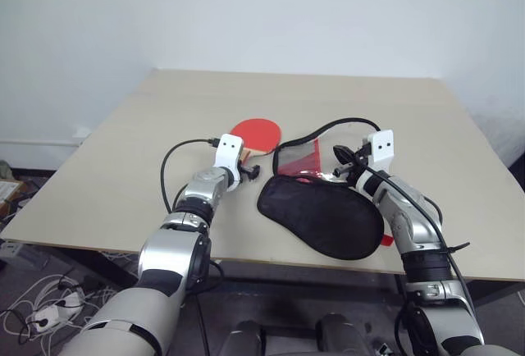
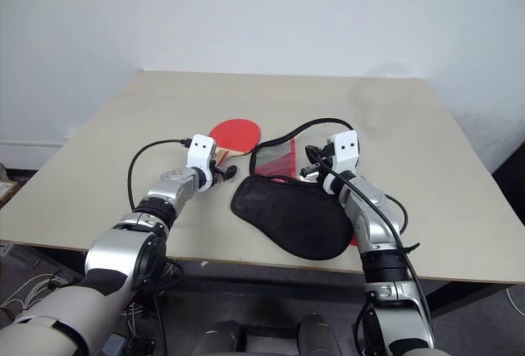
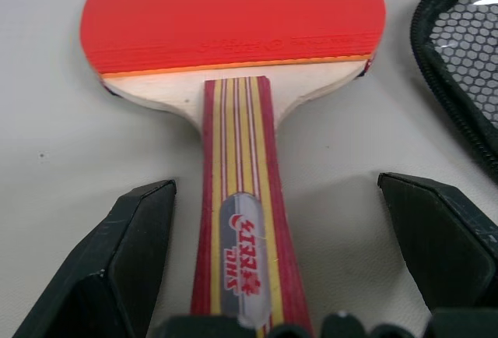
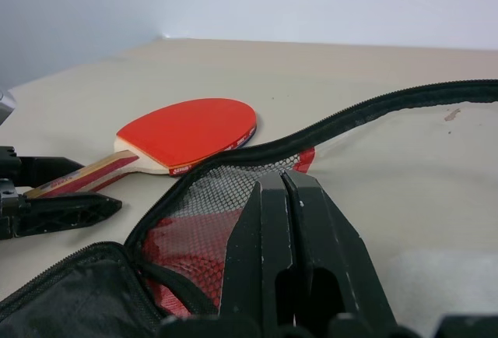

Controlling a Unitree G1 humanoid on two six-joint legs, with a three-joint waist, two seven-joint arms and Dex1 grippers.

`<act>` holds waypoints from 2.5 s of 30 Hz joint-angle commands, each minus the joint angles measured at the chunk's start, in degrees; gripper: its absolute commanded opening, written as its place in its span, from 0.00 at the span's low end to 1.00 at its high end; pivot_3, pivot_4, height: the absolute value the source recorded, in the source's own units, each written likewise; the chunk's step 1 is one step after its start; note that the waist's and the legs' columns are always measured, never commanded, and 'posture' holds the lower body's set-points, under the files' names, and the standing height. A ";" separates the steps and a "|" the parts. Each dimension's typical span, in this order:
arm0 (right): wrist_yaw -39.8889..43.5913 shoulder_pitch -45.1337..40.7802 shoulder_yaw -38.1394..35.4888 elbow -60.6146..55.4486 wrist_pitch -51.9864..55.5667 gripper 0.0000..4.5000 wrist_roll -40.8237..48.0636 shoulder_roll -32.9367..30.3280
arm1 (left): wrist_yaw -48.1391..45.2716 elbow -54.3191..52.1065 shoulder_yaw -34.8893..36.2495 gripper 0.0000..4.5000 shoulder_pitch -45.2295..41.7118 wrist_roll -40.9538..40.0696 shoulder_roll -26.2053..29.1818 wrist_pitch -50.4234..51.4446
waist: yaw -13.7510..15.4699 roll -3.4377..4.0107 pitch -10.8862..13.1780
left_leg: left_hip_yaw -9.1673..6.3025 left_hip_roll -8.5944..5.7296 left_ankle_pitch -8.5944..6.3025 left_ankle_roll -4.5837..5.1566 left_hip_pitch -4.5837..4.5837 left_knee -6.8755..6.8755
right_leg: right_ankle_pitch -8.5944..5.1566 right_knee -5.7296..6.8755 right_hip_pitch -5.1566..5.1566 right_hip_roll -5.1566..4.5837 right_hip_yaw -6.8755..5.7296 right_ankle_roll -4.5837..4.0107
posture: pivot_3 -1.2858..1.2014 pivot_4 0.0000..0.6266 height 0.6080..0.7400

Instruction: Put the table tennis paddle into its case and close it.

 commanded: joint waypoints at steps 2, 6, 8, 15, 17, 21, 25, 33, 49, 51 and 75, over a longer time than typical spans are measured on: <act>-0.50 -0.93 -0.66 -2.49 -0.88 0.00 0.37 -0.33 | 0.13 -0.29 0.43 0.95 -2.58 0.40 0.37 -1.05 | 0.01 0.00 0.00 | 0.00 0.00 0.00 0.00 0.00 0.00 | 0.00 0.00 0.00 0.00 0.00 0.00 | 0.52 0.00 1.00; -0.57 -1.08 -0.71 -2.19 -1.05 0.00 0.29 -0.29 | -0.01 -0.16 0.70 0.74 -2.86 0.43 0.47 -1.02 | 0.01 0.00 0.00 | 0.00 0.00 0.00 0.00 0.00 0.00 | 0.00 0.00 0.00 0.00 0.00 0.00 | 0.52 0.00 1.00; -0.60 -1.14 -0.73 -2.11 -1.13 0.00 0.27 -0.28 | -0.23 -0.14 0.75 0.62 -2.98 0.42 0.49 -1.05 | 0.01 0.00 0.00 | 0.00 0.00 0.00 0.00 0.00 0.00 | 0.00 0.00 0.00 0.00 0.00 0.01 | 0.52 0.00 1.00; -0.74 -1.16 -0.80 -2.16 -1.23 0.00 0.26 -0.30 | -0.90 -0.31 1.55 0.29 -3.04 -0.22 0.30 -1.14 | 0.01 0.00 0.00 | -0.01 0.00 0.00 0.00 0.00 0.00 | 0.00 0.01 0.01 0.00 0.00 0.01 | 0.52 0.00 1.00; -0.81 -1.18 -0.80 -2.16 -1.23 0.00 0.28 -0.33 | -0.96 -0.27 1.79 0.29 -3.07 -0.35 0.30 -1.12 | 0.01 0.00 0.00 | 0.00 -0.01 0.00 0.00 0.00 0.00 | 0.01 0.00 0.01 0.00 0.00 0.01 | 0.52 0.00 1.00; -0.87 -1.21 -0.81 -2.17 -1.22 0.00 0.30 -0.40 | -0.62 -0.22 2.05 0.29 -3.16 -0.22 0.32 -0.72 | 0.01 0.00 0.00 | -0.01 -0.01 0.00 0.00 0.00 0.00 | 0.01 0.01 0.00 0.00 0.00 0.01 | 0.52 0.00 1.00; -0.89 -1.02 -0.83 -2.41 -1.15 0.00 0.32 -0.47 | 0.20 -0.90 2.01 0.29 -2.83 0.08 0.57 -0.13 | 0.01 0.00 0.00 | -0.01 -0.01 0.00 0.00 0.00 0.00 | 0.01 0.01 0.01 0.00 0.00 0.01 | 0.52 0.00 1.00; -0.83 -0.23 -0.72 -3.18 -0.80 0.00 0.37 -0.59 | 0.79 -7.37 3.41 0.29 0.99 -1.31 2.16 1.17 | -0.07 0.00 0.00 | -0.01 0.00 0.00 0.00 0.01 0.00 | 0.01 0.02 0.00 0.00 0.01 0.01 | 0.52 0.00 1.00; -0.04 -0.18 0.04 -3.09 -0.47 0.00 0.47 -0.31 | 0.24 -49.78 4.30 0.29 20.57 -4.83 4.57 23.26 | -0.57 0.00 0.00 | -0.01 0.01 0.01 0.00 0.05 0.00 | 0.02 0.05 0.01 0.00 0.03 0.00 | 0.52 0.00 1.00; 0.06 -0.06 -0.02 -3.25 -0.39 0.00 0.55 -0.42 | 0.23 -54.52 4.06 0.29 23.17 -5.49 4.80 26.08 | -0.63 0.01 -0.01 | 0.00 0.01 0.00 0.00 0.06 0.00 | 0.02 0.04 0.03 0.00 0.04 -0.01 | 0.52 0.00 1.00; 0.43 -0.90 0.56 -2.11 -0.30 0.00 0.55 -0.23 | 4.56 -64.02 1.92 0.43 29.74 -6.17 2.91 36.90 | -0.96 0.02 -0.02 | 0.00 0.01 0.00 -0.01 0.26 0.06 | 0.02 0.05 0.26 0.00 0.02 -0.03 | 0.52 0.00 1.00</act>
